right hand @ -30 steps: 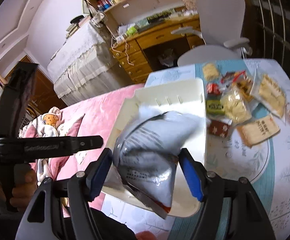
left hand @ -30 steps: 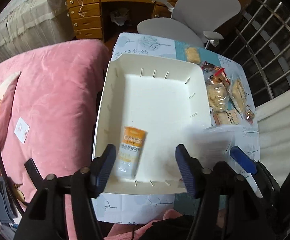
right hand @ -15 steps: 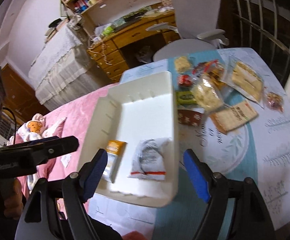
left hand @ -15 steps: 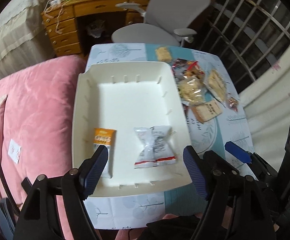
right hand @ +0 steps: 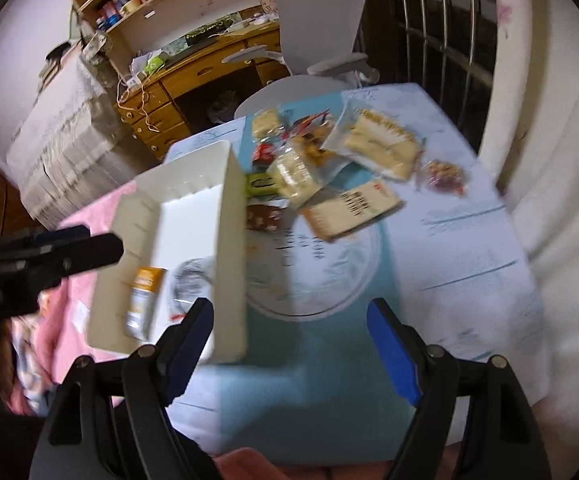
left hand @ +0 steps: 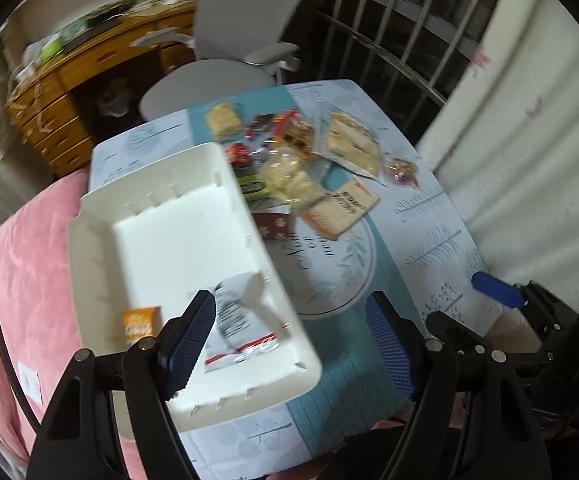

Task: Organize snacks
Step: 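Drop the OATS stick into the tray while the right gripper releases the chip bag there, then reach the left gripper to the brown soda cracker pack and grasp it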

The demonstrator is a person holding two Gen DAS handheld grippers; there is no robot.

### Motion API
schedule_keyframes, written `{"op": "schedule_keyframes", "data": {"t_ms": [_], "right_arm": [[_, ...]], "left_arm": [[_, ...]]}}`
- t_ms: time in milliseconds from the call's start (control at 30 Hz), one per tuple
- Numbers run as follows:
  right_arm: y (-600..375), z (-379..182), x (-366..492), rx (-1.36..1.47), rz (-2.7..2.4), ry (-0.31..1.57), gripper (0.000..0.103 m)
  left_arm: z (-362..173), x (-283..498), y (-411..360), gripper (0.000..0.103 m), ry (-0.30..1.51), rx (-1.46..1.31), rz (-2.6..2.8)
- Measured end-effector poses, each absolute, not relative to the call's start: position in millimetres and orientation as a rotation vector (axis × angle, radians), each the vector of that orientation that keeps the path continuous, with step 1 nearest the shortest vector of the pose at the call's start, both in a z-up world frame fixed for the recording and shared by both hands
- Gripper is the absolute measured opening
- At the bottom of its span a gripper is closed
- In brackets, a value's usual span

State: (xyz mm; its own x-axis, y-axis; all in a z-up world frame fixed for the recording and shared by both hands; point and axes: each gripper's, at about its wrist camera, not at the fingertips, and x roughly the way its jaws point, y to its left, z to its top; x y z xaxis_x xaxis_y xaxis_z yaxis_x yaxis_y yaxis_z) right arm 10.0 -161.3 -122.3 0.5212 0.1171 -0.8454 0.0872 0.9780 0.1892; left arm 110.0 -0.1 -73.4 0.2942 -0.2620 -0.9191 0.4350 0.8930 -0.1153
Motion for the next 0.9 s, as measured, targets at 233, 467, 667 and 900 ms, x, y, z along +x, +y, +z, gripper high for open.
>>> {"op": "schedule_keyframes", "data": {"t_ms": [233,467,667,900], "right_arm": [[-203.4,-122.0,1.4,0.207,-0.012,0.997,0.079],[-252.9,-122.5,4.1,0.194,-0.062,0.926,0.079],[-288.2,-138.2,22.9,0.184,-0.035,0.927,0.079],[-322.6,-161.8,51.0,0.173,0.025,0.893,0.079]], "left_arm": [[-74.1,124.9,-46.7,0.084,1.185,0.205,-0.546],[-91.0,147.2,-100.9,0.084,1.212,0.318,-0.547],[-113.3,164.5,-138.7,0.084,1.239,0.37,-0.57],[-150.4,186.5,-173.2,0.084,1.268,0.44,-0.577]]}}
